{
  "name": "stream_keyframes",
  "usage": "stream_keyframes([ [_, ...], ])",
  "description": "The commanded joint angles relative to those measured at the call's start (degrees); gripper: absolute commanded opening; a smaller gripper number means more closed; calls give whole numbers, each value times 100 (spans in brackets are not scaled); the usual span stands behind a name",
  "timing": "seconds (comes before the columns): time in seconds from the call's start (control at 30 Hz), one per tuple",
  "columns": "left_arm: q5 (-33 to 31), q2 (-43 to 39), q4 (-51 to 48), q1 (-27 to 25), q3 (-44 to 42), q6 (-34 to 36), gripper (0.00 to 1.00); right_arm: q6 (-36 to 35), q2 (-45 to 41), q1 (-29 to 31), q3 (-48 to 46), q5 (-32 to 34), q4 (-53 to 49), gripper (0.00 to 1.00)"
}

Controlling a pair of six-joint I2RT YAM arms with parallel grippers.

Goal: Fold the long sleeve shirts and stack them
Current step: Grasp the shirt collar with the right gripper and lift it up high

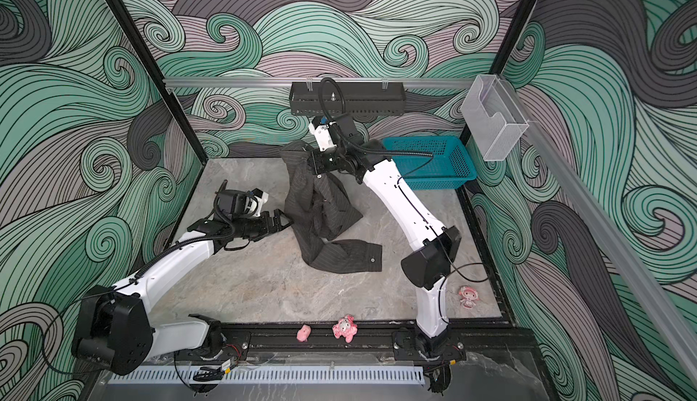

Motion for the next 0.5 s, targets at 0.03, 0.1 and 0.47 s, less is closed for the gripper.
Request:
stream_keyframes([
  [0.03,-55,312,1074,-313,-8,-218,99,-143,-340,-51,194,-572,656,0],
  [0.1,-265,571,1207,-413,27,-269,99,-80,-340,-69,383,-669,661,0],
  [0.47,-2576,891,113,-93,1398,342,0,104,-498,-335,800,-637,632,0],
])
